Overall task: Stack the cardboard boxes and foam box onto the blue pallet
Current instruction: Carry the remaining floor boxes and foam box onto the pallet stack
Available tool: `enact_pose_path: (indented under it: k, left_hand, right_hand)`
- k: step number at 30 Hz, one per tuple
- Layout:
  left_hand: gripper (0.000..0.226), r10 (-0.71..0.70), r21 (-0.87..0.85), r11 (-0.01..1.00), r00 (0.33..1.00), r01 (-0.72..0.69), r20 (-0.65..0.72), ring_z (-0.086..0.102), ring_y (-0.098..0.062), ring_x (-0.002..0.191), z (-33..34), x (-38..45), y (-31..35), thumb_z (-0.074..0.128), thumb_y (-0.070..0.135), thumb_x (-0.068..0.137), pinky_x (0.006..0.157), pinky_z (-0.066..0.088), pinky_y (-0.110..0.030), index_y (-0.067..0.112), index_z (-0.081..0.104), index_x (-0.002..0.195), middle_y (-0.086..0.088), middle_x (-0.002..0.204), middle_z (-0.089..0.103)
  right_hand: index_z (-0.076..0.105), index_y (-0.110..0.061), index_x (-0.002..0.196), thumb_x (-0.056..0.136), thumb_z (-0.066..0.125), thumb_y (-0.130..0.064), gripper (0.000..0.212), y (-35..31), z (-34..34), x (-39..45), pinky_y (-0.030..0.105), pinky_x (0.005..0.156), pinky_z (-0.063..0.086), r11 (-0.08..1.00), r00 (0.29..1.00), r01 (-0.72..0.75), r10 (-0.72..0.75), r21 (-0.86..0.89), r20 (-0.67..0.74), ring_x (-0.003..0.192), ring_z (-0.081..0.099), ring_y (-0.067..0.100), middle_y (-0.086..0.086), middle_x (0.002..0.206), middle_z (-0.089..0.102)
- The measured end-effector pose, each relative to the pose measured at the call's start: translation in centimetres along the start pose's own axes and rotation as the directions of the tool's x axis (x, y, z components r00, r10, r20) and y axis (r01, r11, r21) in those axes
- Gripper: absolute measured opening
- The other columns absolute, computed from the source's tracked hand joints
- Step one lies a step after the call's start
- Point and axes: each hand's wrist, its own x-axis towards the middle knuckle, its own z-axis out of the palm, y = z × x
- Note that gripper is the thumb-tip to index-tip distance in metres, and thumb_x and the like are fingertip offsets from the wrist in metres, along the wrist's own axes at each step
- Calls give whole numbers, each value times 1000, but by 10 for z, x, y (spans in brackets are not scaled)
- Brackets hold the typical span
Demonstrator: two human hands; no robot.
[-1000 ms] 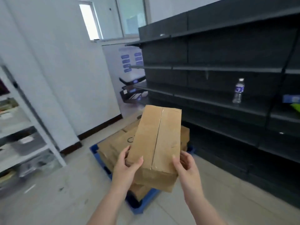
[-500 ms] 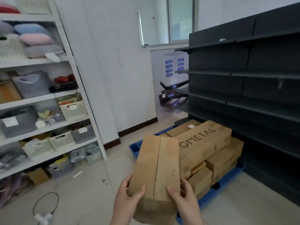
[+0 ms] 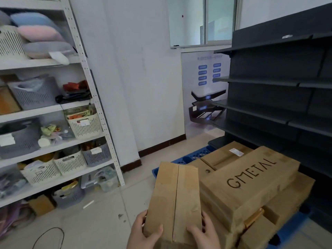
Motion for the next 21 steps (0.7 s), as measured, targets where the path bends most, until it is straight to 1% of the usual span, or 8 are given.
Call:
enact_pose_path:
  k: [2,4,7,10,12,15,18,21]
  left_hand:
    - [44,-8,7,1000,1000,8,-6,57,-3,82,3,42,7,75,0,73,54,41,2,13,53,109,7,93,61]
    - [44,-22,9,1000,1000,22,-14,57,-6,81,3,83,10,75,0,74,54,41,1,13,53,110,7,93,61]
    - [44,-19,20,1000,999,20,-50,57,-8,82,2,143,16,76,2,72,55,42,0,16,54,108,7,94,61]
    - [44,-49,-2,999,998,48,-44,59,-15,89,0,204,15,79,4,69,62,45,-11,21,56,103,4,99,63]
    - [44,-81,-17,997,997,81,-6,60,-16,93,1,245,15,81,7,67,66,44,-17,24,59,101,5,100,64]
    - [46,-103,-30,994,993,105,54,60,-10,90,9,320,15,82,8,65,65,43,-17,24,60,102,9,98,65]
    - [49,-102,-14,994,984,105,144,57,-8,88,24,393,12,81,8,67,64,40,-15,24,57,106,10,98,62]
    - [53,-122,8,992,957,124,263,54,-5,87,37,462,13,82,9,67,64,40,-16,26,53,109,12,97,58]
  right_hand:
    - [41,-12,137,68,74,-8,77,-8,16,42,35,101,40,1000,1000,-14,14,-10,9,113,49,23,3,115,52]
    - [41,-12,138,61,77,-14,84,-17,35,82,41,104,40,999,999,-22,23,-33,30,116,49,24,4,119,53]
    - [38,-15,140,55,82,-23,96,-34,64,132,39,104,40,999,999,-31,32,-23,30,120,48,23,5,131,52]
    - [36,-16,140,57,84,-28,96,-46,89,181,34,103,40,998,999,-43,43,-36,11,120,48,22,3,133,51]
    - [39,-15,137,58,86,-28,93,-50,102,215,28,99,40,997,998,-56,56,-50,-5,111,51,18,-1,122,55]
    - [46,-20,125,57,88,-30,81,-57,123,270,19,83,38,999,998,-32,30,-36,-58,89,49,8,-15,92,52]
    - [47,-20,125,56,87,-31,80,-55,143,328,24,88,42,1000,990,-18,15,-17,-142,96,54,11,-11,99,57]
    - [44,-25,127,58,84,-36,80,-59,157,375,22,87,41,998,969,-41,29,-42,-245,99,52,9,-13,103,54]
